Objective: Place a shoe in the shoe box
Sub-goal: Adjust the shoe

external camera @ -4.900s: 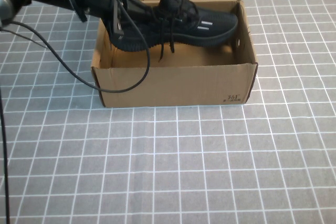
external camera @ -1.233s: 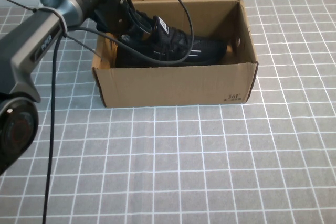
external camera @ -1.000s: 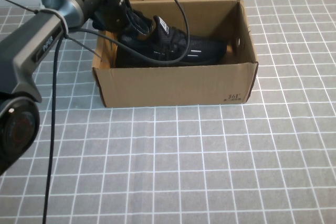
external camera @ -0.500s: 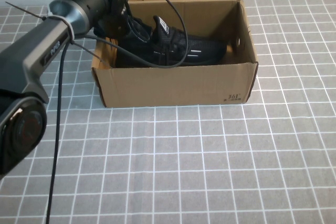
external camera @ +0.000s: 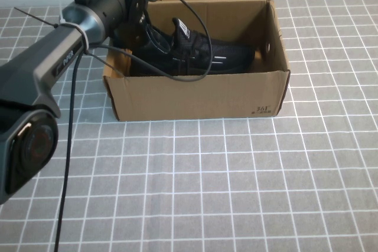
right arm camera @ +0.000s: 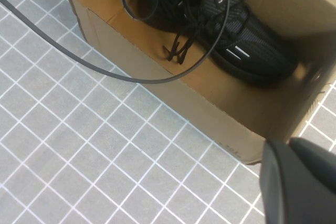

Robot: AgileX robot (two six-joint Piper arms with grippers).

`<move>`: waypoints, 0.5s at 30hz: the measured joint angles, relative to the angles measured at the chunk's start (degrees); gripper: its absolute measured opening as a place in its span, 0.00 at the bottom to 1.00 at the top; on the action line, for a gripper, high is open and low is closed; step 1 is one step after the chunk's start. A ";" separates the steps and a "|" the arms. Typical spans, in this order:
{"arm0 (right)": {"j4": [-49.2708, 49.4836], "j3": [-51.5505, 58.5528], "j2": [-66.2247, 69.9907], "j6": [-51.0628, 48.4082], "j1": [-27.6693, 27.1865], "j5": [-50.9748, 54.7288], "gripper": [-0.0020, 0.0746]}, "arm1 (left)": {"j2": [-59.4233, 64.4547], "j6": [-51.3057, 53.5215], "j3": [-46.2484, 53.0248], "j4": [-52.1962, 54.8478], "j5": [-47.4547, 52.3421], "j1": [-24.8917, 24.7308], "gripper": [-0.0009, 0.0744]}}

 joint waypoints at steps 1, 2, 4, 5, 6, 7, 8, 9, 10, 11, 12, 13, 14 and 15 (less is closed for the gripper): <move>0.00 0.00 0.00 0.00 0.00 0.00 0.01 | 0.00 0.01 0.00 0.00 -0.40 0.00 0.29; 0.00 0.00 0.00 0.00 0.00 0.00 0.01 | 0.07 0.01 0.00 0.00 -0.97 0.00 0.24; -0.09 0.00 0.00 0.00 0.00 0.00 0.01 | 0.07 0.49 0.00 0.00 -1.87 0.00 0.13; -0.09 0.00 0.00 0.00 0.00 0.00 0.01 | 0.18 1.27 0.00 0.12 -2.20 0.00 0.09; -0.09 0.00 0.00 0.00 0.00 0.00 0.01 | 0.14 2.11 0.00 0.12 -2.76 0.00 0.06; -0.09 0.00 0.00 0.00 0.00 0.00 0.01 | 0.24 3.04 0.00 0.30 -3.20 0.00 0.05; -0.09 0.00 0.00 0.00 0.00 0.00 0.01 | 0.21 3.99 0.00 0.37 -3.99 0.00 0.04; -0.09 0.00 0.00 0.00 0.00 0.00 0.01 | 0.21 5.05 0.00 0.36 -4.73 0.00 0.03; -0.13 0.00 0.00 0.00 0.00 0.00 0.01 | 0.21 5.92 0.00 0.47 -5.33 0.00 0.03; -0.22 0.00 0.00 0.00 0.00 0.00 0.01 | 0.21 6.76 0.00 0.59 -6.27 0.00 0.02; -0.26 0.00 0.00 0.00 0.00 0.00 0.01 | 0.21 7.17 0.00 0.59 -7.29 0.00 0.02; -0.26 0.00 0.00 0.00 0.00 0.00 0.01 | 0.21 7.42 0.00 0.70 -8.06 0.00 0.02; -0.26 0.00 0.00 0.00 0.00 0.00 0.01 | 0.21 7.96 0.00 0.80 -8.96 0.00 0.02; -0.26 0.00 0.00 0.00 0.00 0.00 0.01 | 0.21 7.96 0.00 0.78 -9.86 0.00 0.02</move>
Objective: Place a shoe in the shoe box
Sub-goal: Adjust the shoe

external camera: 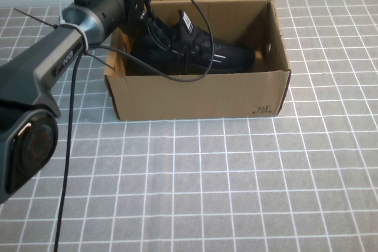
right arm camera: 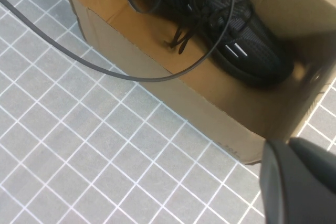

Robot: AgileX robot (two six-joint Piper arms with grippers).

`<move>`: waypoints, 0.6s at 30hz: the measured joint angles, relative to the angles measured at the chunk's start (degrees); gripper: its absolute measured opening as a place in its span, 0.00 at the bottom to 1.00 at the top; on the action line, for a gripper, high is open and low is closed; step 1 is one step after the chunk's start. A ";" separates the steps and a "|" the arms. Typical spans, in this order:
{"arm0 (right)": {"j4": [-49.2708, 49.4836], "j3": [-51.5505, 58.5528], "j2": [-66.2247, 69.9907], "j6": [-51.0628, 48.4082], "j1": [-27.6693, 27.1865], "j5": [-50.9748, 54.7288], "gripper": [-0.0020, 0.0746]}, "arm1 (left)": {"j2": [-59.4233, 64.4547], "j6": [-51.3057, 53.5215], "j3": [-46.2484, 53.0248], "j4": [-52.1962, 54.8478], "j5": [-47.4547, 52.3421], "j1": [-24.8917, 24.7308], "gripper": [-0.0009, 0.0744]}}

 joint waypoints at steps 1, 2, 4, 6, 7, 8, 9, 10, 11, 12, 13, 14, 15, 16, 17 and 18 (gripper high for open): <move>0.00 0.00 0.00 0.00 0.00 0.00 0.01 | 0.00 0.00 0.00 0.03 -0.69 0.00 0.02; -0.09 0.00 0.00 0.00 0.00 0.00 0.01 | 0.00 0.45 0.00 0.13 -1.41 0.00 0.02; -0.13 0.00 0.00 0.00 0.00 0.00 0.01 | 0.00 1.57 0.00 0.13 -2.72 0.00 0.02; -0.22 0.00 0.00 0.00 0.00 0.00 0.01 | 0.00 1.95 0.00 0.13 -3.46 0.00 0.02; -0.22 0.00 0.00 0.00 0.00 0.00 0.01 | 0.00 2.18 0.00 0.02 -3.55 0.00 0.02; -0.22 0.00 0.00 0.00 0.00 0.00 0.01 | 0.00 2.29 0.00 0.02 -3.61 0.00 0.02; -0.22 0.00 0.00 0.00 0.00 0.00 0.01 | 0.00 2.39 0.00 0.02 -3.61 0.00 0.02; -0.22 0.00 0.00 0.00 0.00 0.00 0.01 | 0.00 2.39 0.00 0.02 -3.69 0.00 0.02; -0.22 0.00 0.00 0.00 0.00 0.00 0.01 | 0.00 2.55 0.00 0.02 -3.83 0.00 0.02; -0.22 0.00 0.00 0.00 0.00 0.00 0.01 | 0.00 2.69 0.00 0.02 -3.83 0.00 0.02; -0.22 0.00 0.00 0.00 0.00 0.00 0.01 | 0.00 2.81 0.00 -0.24 -3.88 0.00 0.02; -0.22 0.00 0.00 0.00 0.00 0.00 0.01 | 0.00 2.81 0.10 -0.71 -3.96 0.00 0.02; -0.22 0.00 0.00 -0.11 0.00 0.00 0.01 | 0.07 2.88 0.10 -1.37 -3.96 0.13 0.02; -0.22 0.00 0.00 -0.11 0.00 0.00 0.01 | 0.17 3.04 0.10 -1.76 -4.02 0.13 0.02; -0.22 0.00 0.00 -0.11 0.00 0.00 0.01 | 0.21 3.68 0.10 -2.26 -4.10 0.13 0.02; -0.22 0.00 0.00 -0.11 0.00 0.00 0.01 | 0.58 3.99 0.10 -2.68 -4.54 0.13 0.02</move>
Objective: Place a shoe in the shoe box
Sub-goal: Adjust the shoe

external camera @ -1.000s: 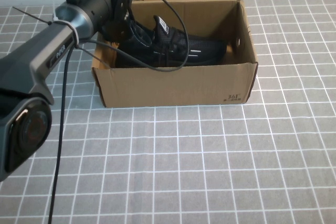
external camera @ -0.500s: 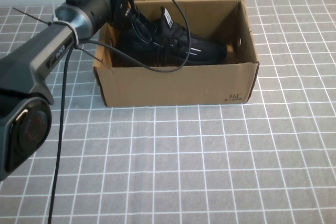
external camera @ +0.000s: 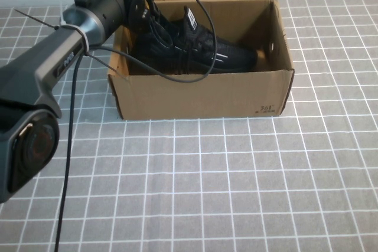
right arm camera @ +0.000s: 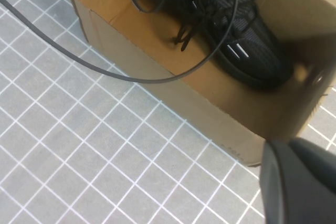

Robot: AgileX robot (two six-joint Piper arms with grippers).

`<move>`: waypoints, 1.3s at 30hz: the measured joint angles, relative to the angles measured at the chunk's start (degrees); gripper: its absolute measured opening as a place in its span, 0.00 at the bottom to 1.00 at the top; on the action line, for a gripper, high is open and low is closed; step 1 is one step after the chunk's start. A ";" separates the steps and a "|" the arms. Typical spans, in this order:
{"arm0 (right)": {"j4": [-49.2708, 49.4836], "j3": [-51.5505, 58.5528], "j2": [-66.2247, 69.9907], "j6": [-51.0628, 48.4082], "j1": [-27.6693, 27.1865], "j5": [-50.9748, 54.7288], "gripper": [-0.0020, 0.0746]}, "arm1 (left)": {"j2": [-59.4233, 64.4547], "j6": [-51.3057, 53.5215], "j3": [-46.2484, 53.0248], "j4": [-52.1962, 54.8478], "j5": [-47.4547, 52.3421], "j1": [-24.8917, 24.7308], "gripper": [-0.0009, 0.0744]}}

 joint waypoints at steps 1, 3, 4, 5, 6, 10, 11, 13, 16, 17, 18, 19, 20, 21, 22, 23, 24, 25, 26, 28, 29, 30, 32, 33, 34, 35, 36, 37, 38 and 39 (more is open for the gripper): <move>0.00 0.00 0.00 0.00 0.00 0.00 0.01 | 0.18 0.30 0.00 -0.49 -0.29 0.00 0.02; 0.00 0.00 0.00 0.00 0.00 0.00 0.01 | 1.03 0.79 0.00 -1.01 -0.88 0.00 0.02; 0.00 0.00 0.00 0.00 0.00 0.00 0.01 | 1.31 0.90 0.00 -1.24 -1.39 0.00 0.02; 0.00 0.00 0.00 0.00 0.00 0.00 0.01 | 1.85 0.90 0.00 -1.39 -1.84 0.00 0.02; 0.00 0.00 0.00 0.00 0.00 0.00 0.01 | 2.20 0.90 0.00 -1.66 -2.30 0.00 0.02; 0.00 0.00 0.00 0.00 0.00 0.00 0.01 | 2.79 0.90 0.00 -2.30 -4.06 0.00 0.02; 0.00 0.00 0.00 0.00 0.00 0.00 0.01 | 2.79 0.90 0.00 -2.30 -4.57 0.00 0.02; 0.00 0.00 0.00 0.00 0.00 0.00 0.01 | 2.79 0.90 0.00 -2.30 -5.24 0.00 0.02; 0.00 0.00 0.00 0.00 0.00 0.00 0.01 | 2.79 0.90 0.00 -2.39 -5.27 0.00 0.02; 0.00 0.00 0.00 0.00 0.00 0.00 0.01 | 2.79 0.90 0.00 -2.39 -5.27 0.00 0.02; 0.00 0.00 0.00 0.00 0.00 0.00 0.01 | 2.79 0.90 0.00 -2.52 -5.27 0.00 0.02; 0.00 0.00 0.00 0.00 0.00 0.00 0.01 | 2.79 0.90 0.00 -2.52 -5.11 0.00 0.02; 0.00 0.00 0.00 -0.11 0.00 0.00 0.01 | 2.79 0.90 0.00 -2.52 -5.02 0.00 0.03; 0.00 0.00 0.00 -0.11 0.00 0.00 0.01 | 2.79 0.90 0.00 -2.52 -4.97 0.00 0.04; 0.00 0.00 0.00 -0.11 0.00 0.00 0.01 | 2.79 0.90 0.00 -2.52 -4.97 0.00 0.07; 0.00 0.00 0.00 -0.11 0.00 0.00 0.01 | 2.79 0.90 0.00 -2.52 -4.87 0.00 0.12; 0.00 0.00 0.00 -0.11 0.00 0.00 0.01 | 2.79 0.90 0.00 -2.52 -4.87 0.00 0.17; 0.00 0.00 0.00 -0.11 0.00 0.00 0.01 | 2.79 0.90 0.00 -2.52 -4.87 0.00 0.24; 0.00 0.00 0.00 -0.11 0.00 0.00 0.01 | 2.79 0.90 0.00 -2.63 -4.87 0.00 0.31; 0.00 0.00 0.00 -0.11 0.00 0.00 0.01 | 2.79 0.76 0.00 -3.01 -4.87 -0.10 0.46; 0.00 0.00 0.12 -0.11 0.00 0.00 0.01 | 2.79 0.76 0.00 -3.10 -4.87 -0.10 0.51; 0.00 0.00 0.24 -0.11 0.00 0.00 0.01 | 2.79 0.63 0.00 -3.24 -4.87 -0.21 0.56; 0.00 0.15 0.45 -0.11 0.00 -0.04 0.01 | 2.79 0.41 -0.11 -3.36 -4.27 -0.21 0.62; -0.04 0.57 0.60 -0.11 0.00 -0.14 0.01 | 2.79 0.06 -0.48 -3.48 -3.37 -0.21 0.64; -0.04 0.99 0.73 -0.22 0.00 -0.14 0.01 | 2.60 -0.23 -0.84 -3.48 -2.54 -0.21 0.65; -0.04 1.57 0.86 -0.22 0.00 -0.14 0.01 | 2.54 -0.56 -1.28 -3.48 -1.38 -0.21 0.66; -0.04 2.14 1.09 -0.39 0.00 -0.14 0.01 | 2.23 -0.93 -1.94 -3.48 -0.17 -0.21 0.66; -0.04 2.66 1.19 -0.68 0.00 -0.14 0.01 | 1.70 -1.31 -2.96 -3.37 0.99 -0.21 0.66; -0.04 3.14 1.22 -0.95 0.00 -0.14 0.01 | 1.23 -1.43 -3.70 -3.37 2.10 -0.21 0.67; -0.04 3.55 1.32 -1.21 0.00 -0.18 0.01 | 0.74 -1.60 -4.80 -3.37 3.32 -0.21 0.67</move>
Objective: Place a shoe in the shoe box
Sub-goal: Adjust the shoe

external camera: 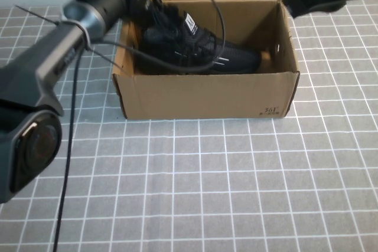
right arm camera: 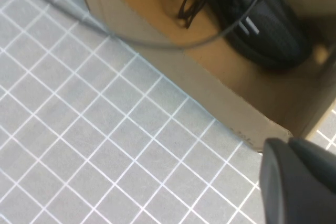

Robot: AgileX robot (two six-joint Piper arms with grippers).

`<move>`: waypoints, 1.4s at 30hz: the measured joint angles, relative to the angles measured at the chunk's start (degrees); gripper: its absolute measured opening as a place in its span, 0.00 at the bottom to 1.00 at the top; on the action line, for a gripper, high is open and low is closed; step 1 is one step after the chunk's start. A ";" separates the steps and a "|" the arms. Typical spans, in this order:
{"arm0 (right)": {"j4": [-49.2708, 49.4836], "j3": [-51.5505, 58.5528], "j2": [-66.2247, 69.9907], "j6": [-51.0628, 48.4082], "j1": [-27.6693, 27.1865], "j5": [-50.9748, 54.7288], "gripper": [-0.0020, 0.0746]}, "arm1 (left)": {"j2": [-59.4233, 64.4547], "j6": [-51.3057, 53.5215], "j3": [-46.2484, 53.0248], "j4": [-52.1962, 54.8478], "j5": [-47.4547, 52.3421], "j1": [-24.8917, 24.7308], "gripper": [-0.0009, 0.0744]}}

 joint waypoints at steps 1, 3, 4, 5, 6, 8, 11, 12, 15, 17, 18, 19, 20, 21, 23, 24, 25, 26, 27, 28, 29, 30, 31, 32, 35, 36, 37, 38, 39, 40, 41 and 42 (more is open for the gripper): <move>0.00 0.18 0.00 -0.12 0.00 -0.11 0.01 | -0.48 -0.11 -1.28 0.00 1.33 0.00 0.67; 0.00 0.43 0.03 -0.25 0.00 -0.09 0.01 | -1.11 -0.24 -4.40 -1.49 4.74 0.10 0.67; 0.00 0.43 0.03 -0.34 0.00 -0.09 0.01 | -1.37 -0.32 -5.79 -2.95 6.68 0.10 0.67; 0.00 0.43 0.03 -0.38 0.00 -0.09 0.01 | -1.47 -0.37 -6.54 -4.52 8.31 0.10 0.67; 0.00 0.43 0.03 -0.38 0.00 -0.09 0.01 | -1.58 -0.45 -7.57 -6.87 9.73 0.10 0.67; 0.00 0.43 0.03 -0.38 0.00 -0.09 0.01 | -1.72 -0.45 -8.57 -11.39 12.50 0.10 0.67; 0.00 0.43 0.03 -0.38 0.00 -0.09 0.01 | -1.59 -0.22 -8.83 -15.31 14.41 -0.21 0.67; 0.00 0.43 0.03 -0.38 0.00 -0.09 0.01 | -1.32 -0.22 -8.83 -15.73 14.66 -0.48 0.67; 0.00 0.43 0.03 -0.38 0.00 -0.23 0.01 | 0.01 -0.10 -8.83 -16.26 14.70 -0.87 0.67; 0.00 0.43 0.03 -0.48 0.00 -0.23 0.01 | 1.19 -0.10 -8.83 -16.28 14.58 -0.96 0.67; 0.00 0.43 0.03 -0.47 0.00 -0.23 0.01 | 1.87 -0.10 -8.83 -16.42 14.32 -0.96 0.67; 0.00 0.43 0.03 -0.47 0.00 -0.23 0.01 | 2.50 -0.10 -8.83 -16.42 13.91 -0.96 0.67; 0.00 0.43 0.03 -0.47 0.00 -0.23 0.01 | 3.16 -0.10 -8.83 -16.42 13.58 -0.96 0.67; 0.00 0.43 0.03 -0.47 0.00 -0.23 0.01 | 3.63 -0.10 -8.83 -16.55 13.15 -0.96 0.67; 0.00 0.43 0.03 -0.47 0.00 -0.23 0.00 | 4.38 0.23 -8.83 -17.68 11.91 -0.96 0.67; 0.00 0.43 0.03 -0.50 0.00 -0.23 0.01 | 4.81 0.84 -8.83 -18.50 11.16 -0.96 0.67; 0.00 0.43 0.03 -0.60 0.00 -0.23 0.01 | 5.19 1.64 -8.83 -19.58 10.24 -0.96 0.67; 0.00 0.43 0.03 -0.60 0.00 -0.23 0.01 | 5.41 2.69 -8.83 -20.45 9.36 -0.96 0.67; 0.00 0.43 0.03 -0.60 0.00 -0.23 0.01 | 5.66 3.60 -8.83 -21.61 8.70 -0.96 0.67; 0.00 0.43 0.03 -0.60 0.00 -0.23 0.01 | 6.16 4.32 -8.83 -22.67 8.02 -0.96 0.67; 0.00 0.43 0.03 -0.60 0.00 -0.23 0.01 | 6.45 4.75 -8.83 -23.33 7.53 -0.96 0.67; 0.00 0.43 0.03 -0.60 0.00 -0.27 0.01 | 6.71 5.17 -8.83 -23.82 7.16 -0.96 0.67; 0.00 0.43 0.03 -0.60 0.00 -0.27 0.01 | 7.17 5.81 -8.83 -24.21 6.88 -0.96 0.67; 0.00 0.43 0.03 -0.60 0.00 -0.27 0.01 | 7.43 6.08 -8.83 -24.47 6.60 -0.96 0.67; 0.00 0.43 0.03 -0.76 0.00 -0.27 0.01 | 8.02 6.68 -8.83 -24.75 6.39 -0.96 0.67; 0.00 0.43 0.03 -0.76 0.00 -0.27 0.01 | 8.31 6.84 -8.83 -24.88 6.13 -0.96 0.66; 0.00 0.43 0.03 -0.76 0.00 -0.27 0.01 | 8.42 6.94 -8.83 -25.17 5.89 -0.96 0.66; 0.00 0.43 0.03 -0.76 0.00 -0.27 0.01 | 8.52 6.97 -8.83 -25.29 5.61 -0.96 0.64; 0.00 0.43 0.03 -0.76 0.00 -0.27 0.01 | 8.56 6.97 -8.83 -25.57 5.13 -0.96 0.62; 0.00 0.43 0.03 -0.76 0.00 -0.27 0.01 | 8.70 6.97 -8.83 -26.04 4.70 -0.96 0.59; 0.00 0.43 0.03 -0.76 0.00 -0.27 0.01 | 8.92 6.97 -8.83 -26.84 4.22 -0.96 0.55; 0.00 0.43 0.03 -0.76 0.00 -0.27 0.01 | 9.02 7.01 -8.83 -27.56 3.71 -0.96 0.48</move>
